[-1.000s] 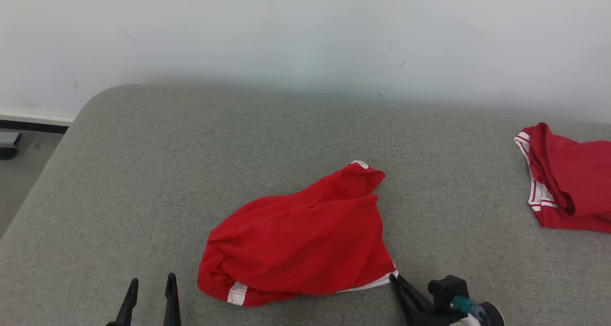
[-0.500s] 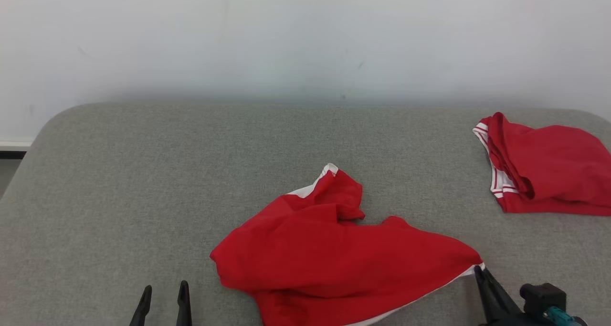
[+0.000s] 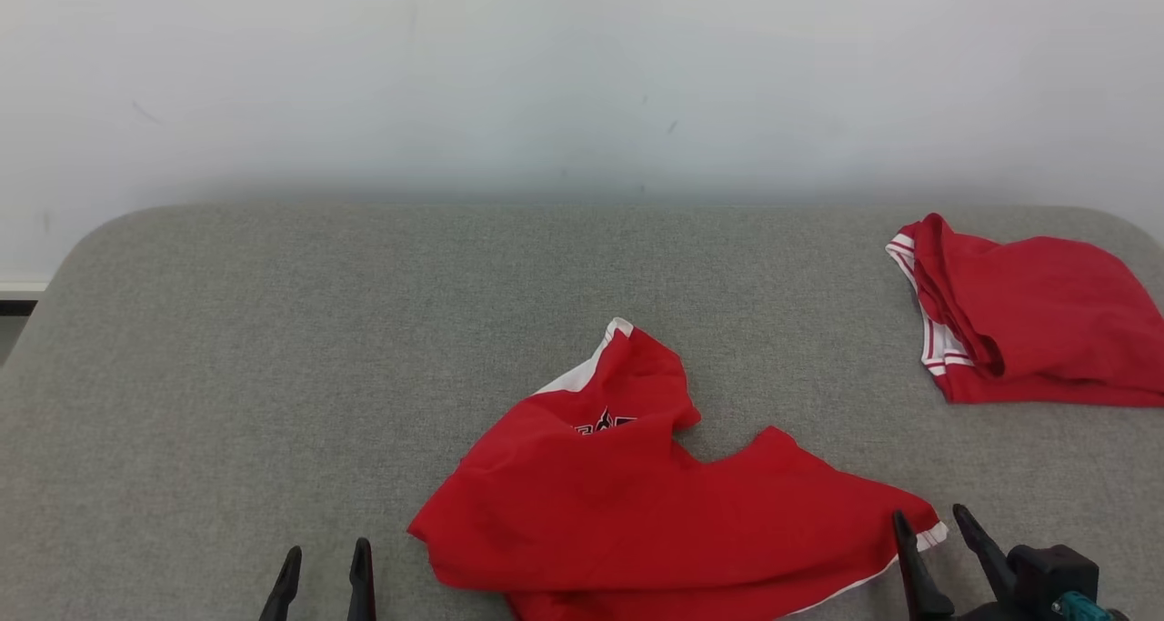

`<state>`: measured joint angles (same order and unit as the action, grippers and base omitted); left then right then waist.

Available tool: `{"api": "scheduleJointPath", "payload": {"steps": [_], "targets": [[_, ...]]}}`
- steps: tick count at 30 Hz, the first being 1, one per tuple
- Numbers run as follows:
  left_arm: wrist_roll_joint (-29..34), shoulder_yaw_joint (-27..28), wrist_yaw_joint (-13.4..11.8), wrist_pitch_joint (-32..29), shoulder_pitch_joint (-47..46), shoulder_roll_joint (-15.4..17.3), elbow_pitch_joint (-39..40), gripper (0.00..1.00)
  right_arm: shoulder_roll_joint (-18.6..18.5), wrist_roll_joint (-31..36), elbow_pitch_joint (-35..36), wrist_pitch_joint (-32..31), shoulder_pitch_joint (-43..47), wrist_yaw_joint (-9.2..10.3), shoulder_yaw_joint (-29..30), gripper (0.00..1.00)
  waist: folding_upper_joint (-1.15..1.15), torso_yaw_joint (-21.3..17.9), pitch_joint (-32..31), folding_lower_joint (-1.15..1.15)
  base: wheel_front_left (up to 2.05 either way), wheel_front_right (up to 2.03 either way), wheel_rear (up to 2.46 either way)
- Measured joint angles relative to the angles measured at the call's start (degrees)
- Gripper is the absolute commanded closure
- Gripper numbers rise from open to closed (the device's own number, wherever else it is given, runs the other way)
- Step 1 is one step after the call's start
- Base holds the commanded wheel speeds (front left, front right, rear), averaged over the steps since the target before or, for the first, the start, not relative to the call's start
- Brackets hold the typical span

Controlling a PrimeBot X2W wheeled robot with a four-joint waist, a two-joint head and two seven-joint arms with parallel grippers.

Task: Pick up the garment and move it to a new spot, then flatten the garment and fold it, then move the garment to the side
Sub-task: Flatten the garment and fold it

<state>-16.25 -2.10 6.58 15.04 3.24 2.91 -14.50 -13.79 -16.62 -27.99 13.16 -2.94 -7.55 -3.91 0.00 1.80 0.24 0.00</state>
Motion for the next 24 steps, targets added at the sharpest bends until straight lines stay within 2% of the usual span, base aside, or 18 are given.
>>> {"api": "scheduleJointPath", "payload": {"steps": [4, 9, 14, 19, 24], "targets": [[0.07, -1.02, 0.07, 0.0, 0.27, 0.02, 0.07, 0.0, 0.21, 1.65, 2.41, 0.97, 0.04, 0.0, 1.43, 0.0, 0.0, 0.3, -0.41, 0.0, 0.0, 0.0, 0.0], [0.45, -4.82, 0.54, 0.0, 1.22, 0.0, 0.16, 0.0, 1.66, 3.23, 4.77, 1.51, 0.98, 0.0, 2.56, 0.0, 0.0, 0.68, -0.65, 0.0, 0.0, 0.0, 0.0], [0.68, -11.46, 0.82, 0.0, 2.18, -0.03, -0.65, 0.0, 3.43, 3.97, 5.33, 1.71, 1.91, 0.0, 2.66, 0.0, 0.0, 0.89, -0.79, 0.0, 0.0, 0.0, 0.0], [-0.31, -20.69, 0.86, 0.0, 2.81, 0.67, -2.47, 0.0, 4.6, 4.14, 5.6, 1.83, 1.91, 0.0, 2.1, 0.0, 0.0, 0.34, -0.67, 0.0, 0.0, 0.0, 0.0], [-3.28, -24.83, 0.93, 0.0, 2.43, 2.34, -4.13, 0.0, 5.08, 4.24, 6.37, 1.96, 1.91, 0.0, 1.96, 0.0, 0.0, -0.37, -0.46, 0.0, 0.0, 0.0, 0.0]]}}
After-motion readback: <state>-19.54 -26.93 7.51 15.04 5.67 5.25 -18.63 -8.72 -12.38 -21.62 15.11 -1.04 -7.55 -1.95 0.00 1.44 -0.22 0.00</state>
